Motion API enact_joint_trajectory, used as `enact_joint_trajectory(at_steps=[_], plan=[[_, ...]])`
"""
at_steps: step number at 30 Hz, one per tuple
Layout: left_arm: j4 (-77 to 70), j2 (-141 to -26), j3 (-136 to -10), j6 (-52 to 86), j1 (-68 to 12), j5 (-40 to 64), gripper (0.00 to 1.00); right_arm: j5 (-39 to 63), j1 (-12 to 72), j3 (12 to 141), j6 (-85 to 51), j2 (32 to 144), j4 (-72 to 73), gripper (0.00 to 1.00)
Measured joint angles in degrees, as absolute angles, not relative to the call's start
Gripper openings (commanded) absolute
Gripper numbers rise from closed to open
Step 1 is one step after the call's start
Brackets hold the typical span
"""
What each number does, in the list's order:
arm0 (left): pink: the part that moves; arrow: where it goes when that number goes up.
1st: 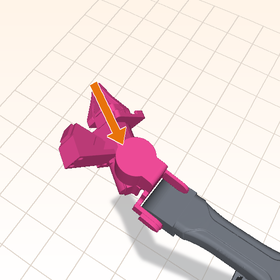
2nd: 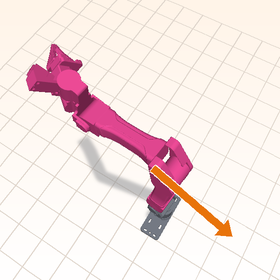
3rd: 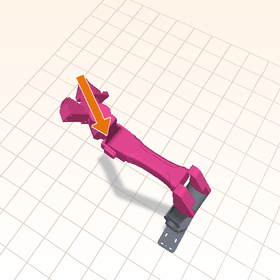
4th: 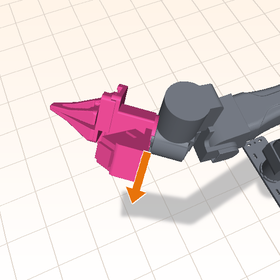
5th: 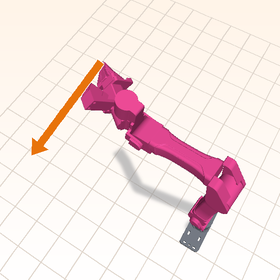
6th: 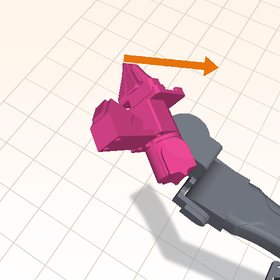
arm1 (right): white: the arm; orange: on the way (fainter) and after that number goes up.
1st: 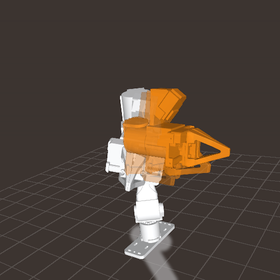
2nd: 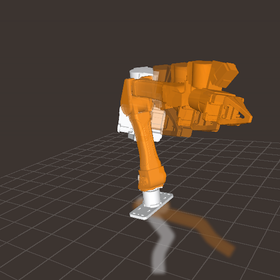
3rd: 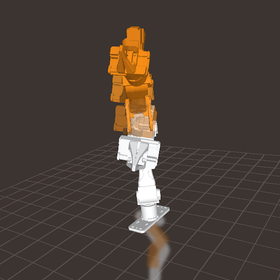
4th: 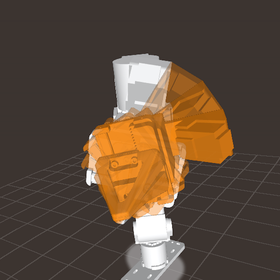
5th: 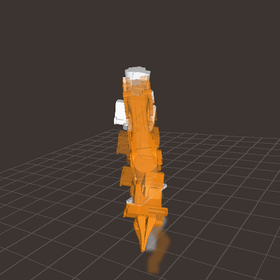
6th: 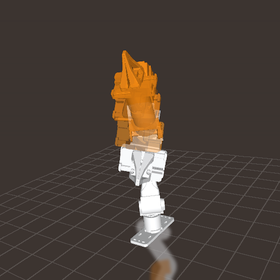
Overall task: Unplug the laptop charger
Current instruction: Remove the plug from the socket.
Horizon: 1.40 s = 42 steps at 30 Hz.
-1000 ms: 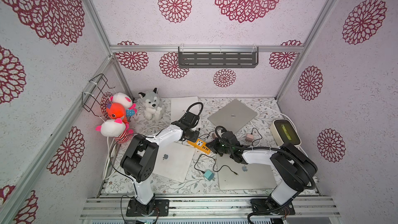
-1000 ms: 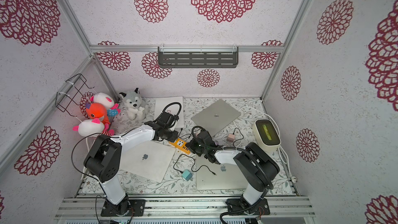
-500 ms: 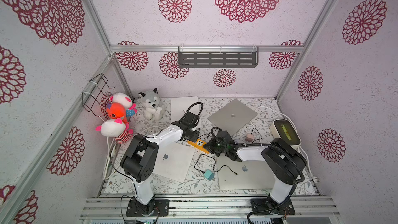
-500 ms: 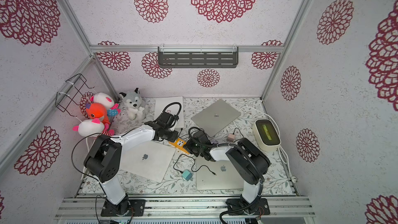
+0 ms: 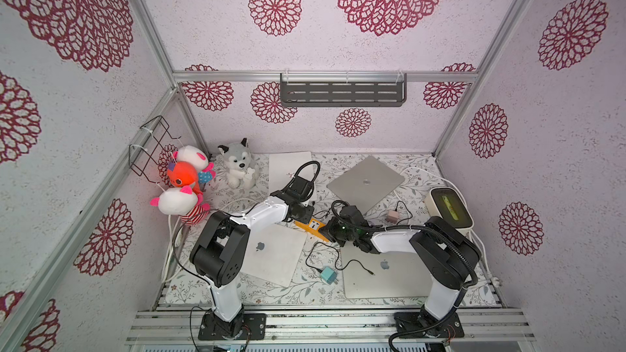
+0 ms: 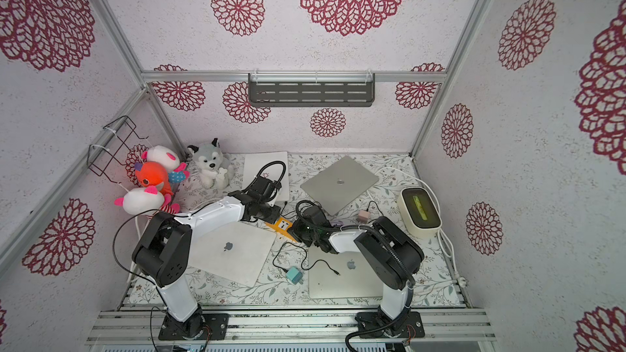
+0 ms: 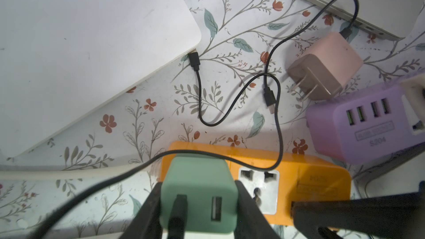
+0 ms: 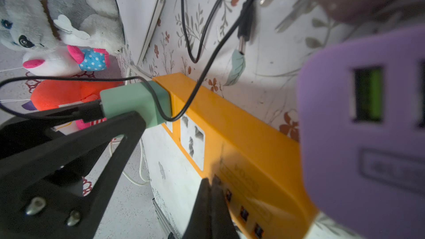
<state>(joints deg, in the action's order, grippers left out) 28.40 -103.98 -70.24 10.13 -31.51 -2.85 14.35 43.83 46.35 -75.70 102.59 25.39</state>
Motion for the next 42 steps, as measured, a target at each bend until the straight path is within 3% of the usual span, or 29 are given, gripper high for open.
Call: enact_joint_trajectory(at_steps=[42], plan=[[32.7,-105.3,-73.3,16.3,-30.6,-0.7,0.31,13.7,43.9,46.0,-77.2,103.2,27.3,0.01]])
